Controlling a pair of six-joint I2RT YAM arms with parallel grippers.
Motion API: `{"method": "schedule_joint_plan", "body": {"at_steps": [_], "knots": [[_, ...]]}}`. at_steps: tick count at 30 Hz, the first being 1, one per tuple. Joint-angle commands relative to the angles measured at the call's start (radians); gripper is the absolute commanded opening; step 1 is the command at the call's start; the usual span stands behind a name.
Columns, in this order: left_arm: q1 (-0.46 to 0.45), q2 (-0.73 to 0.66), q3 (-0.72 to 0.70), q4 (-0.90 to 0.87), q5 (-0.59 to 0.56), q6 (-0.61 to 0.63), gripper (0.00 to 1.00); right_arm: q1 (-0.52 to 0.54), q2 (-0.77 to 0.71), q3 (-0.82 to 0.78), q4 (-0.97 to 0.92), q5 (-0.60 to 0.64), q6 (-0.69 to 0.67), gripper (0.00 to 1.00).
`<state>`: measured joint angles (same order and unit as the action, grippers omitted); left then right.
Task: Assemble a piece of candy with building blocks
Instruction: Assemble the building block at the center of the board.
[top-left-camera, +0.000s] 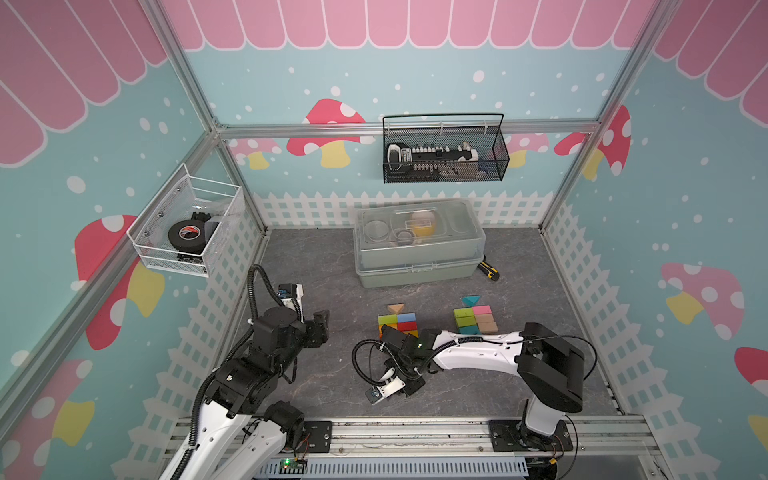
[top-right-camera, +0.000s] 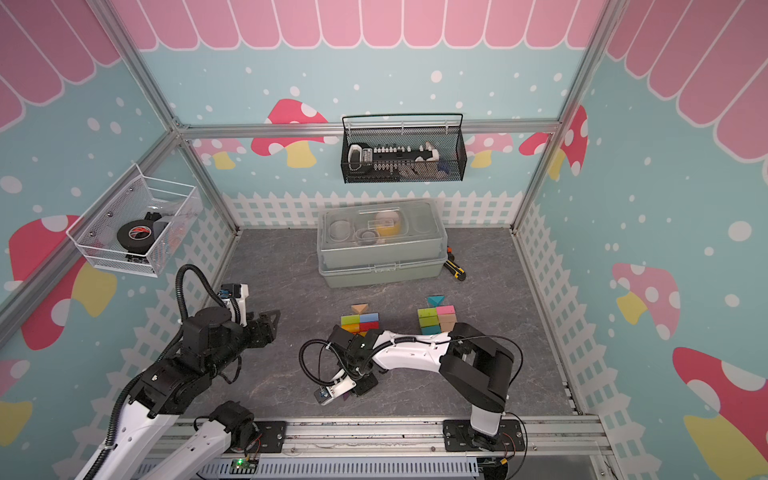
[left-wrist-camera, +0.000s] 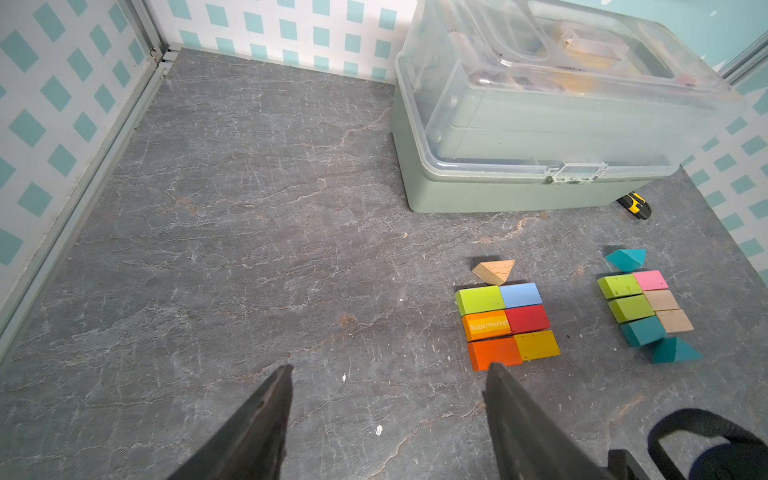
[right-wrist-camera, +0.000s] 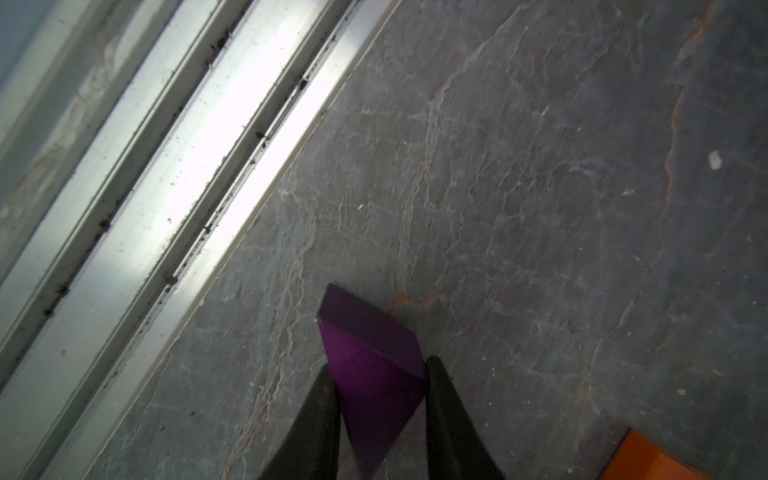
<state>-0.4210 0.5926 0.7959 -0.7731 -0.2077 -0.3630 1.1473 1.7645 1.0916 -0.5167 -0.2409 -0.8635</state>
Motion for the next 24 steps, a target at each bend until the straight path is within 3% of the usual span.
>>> {"method": "schedule_joint_plan", "body": {"at_steps": [1,9,24], "knots": [[0.006,-0.005,-0.01,0.0,0.005,0.005,0.72,-0.001,-0.006,0.004,0.033,0.014,0.123,0.22],[0.005,-0.012,-0.011,0.0,0.007,0.004,0.72,-0.088,-0.03,-0.008,0.021,0.111,0.314,0.19],[0.006,-0.011,-0.012,0.0,0.004,0.005,0.73,-0.191,-0.018,0.008,0.025,0.115,0.355,0.18]]}}
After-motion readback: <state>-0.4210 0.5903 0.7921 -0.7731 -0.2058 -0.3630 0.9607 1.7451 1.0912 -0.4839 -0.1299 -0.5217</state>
